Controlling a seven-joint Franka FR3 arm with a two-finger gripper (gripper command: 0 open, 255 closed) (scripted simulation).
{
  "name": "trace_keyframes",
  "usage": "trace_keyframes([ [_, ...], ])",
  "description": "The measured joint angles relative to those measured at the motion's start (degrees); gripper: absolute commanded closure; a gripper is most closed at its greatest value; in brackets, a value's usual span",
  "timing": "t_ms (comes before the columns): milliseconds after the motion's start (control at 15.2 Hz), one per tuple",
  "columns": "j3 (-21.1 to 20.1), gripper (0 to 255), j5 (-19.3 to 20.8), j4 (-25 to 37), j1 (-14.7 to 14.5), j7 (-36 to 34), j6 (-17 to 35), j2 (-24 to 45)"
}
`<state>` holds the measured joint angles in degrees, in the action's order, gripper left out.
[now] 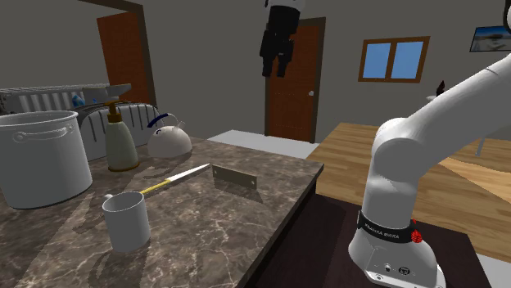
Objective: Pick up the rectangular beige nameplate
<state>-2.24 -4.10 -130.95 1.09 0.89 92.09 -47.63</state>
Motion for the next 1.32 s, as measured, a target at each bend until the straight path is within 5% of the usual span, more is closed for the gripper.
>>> trace_keyframes([
  [594,-0.6,0,0.1,-4.4,-0.1,1.2,12.3,9.2],
  [1320,-1.6,0,0.6,-4.4,-0.1,2.4,30.7,29.4],
])
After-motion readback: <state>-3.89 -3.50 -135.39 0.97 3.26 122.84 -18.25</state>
